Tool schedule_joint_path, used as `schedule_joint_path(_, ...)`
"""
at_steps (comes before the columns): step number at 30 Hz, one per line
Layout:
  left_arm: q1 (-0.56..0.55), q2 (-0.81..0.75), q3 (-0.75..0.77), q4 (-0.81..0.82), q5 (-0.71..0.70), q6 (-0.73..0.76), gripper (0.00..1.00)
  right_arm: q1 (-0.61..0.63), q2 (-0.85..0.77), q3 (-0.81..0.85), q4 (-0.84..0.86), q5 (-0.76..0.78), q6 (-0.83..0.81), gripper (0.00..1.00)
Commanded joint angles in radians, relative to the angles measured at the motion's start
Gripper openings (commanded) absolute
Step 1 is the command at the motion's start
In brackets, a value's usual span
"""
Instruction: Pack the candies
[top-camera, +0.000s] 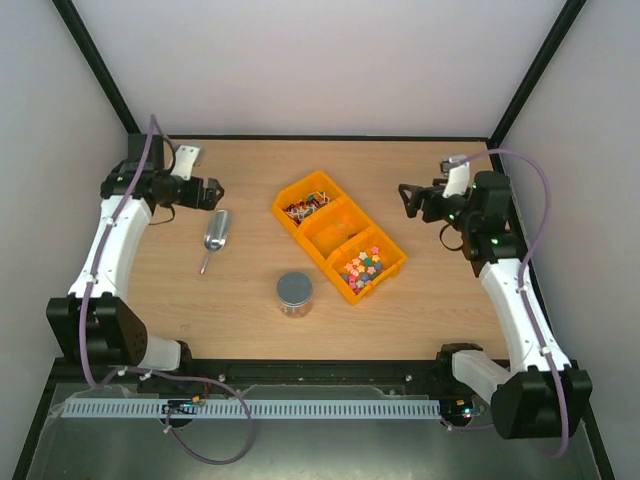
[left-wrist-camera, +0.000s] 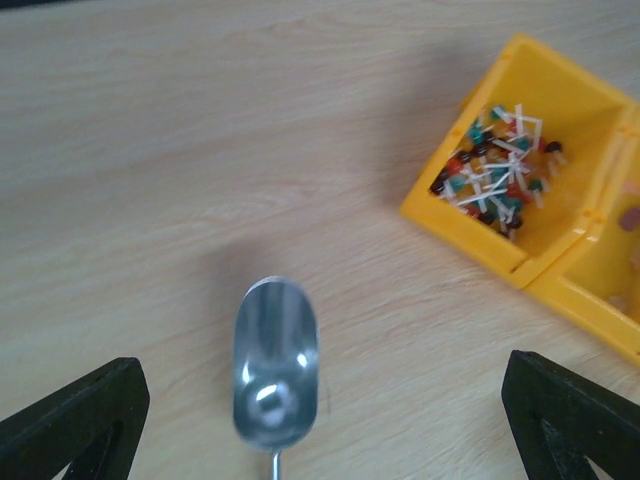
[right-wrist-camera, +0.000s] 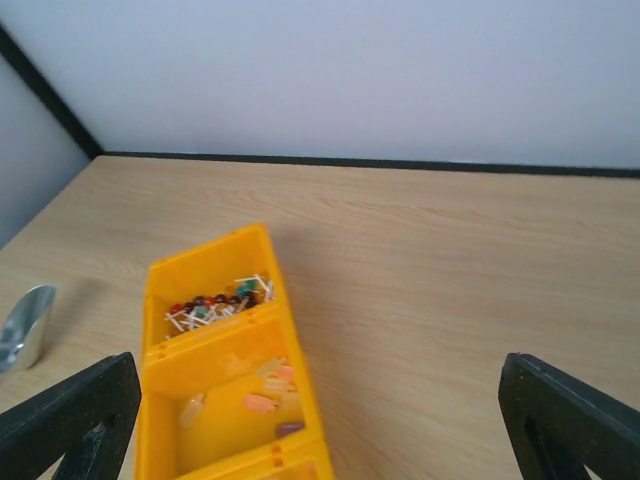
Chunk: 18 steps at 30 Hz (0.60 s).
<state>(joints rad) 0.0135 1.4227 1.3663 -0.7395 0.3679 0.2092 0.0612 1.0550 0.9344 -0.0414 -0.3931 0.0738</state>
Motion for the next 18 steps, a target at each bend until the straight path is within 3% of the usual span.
schedule_joint_path(1,0.063,-0.092,-0.101,-0.007,-0.036,-0.051,0.99,-0.083,-0.085,-0.037,-0.121,-0.019,0.047,0.99)
schedule_joint_path(9,0.072,-0.321,-0.373,0.036,-0.200,-0.044,0.99,-0.136,-0.213,-0.135,-0.216,0.061,0.045,0.99)
schedule_joint_path(18,0.072,-0.369,-0.386,0.065,-0.296,-0.069,0.99,-0.137,-0.391,-0.283,-0.168,0.125,0.095,0.99)
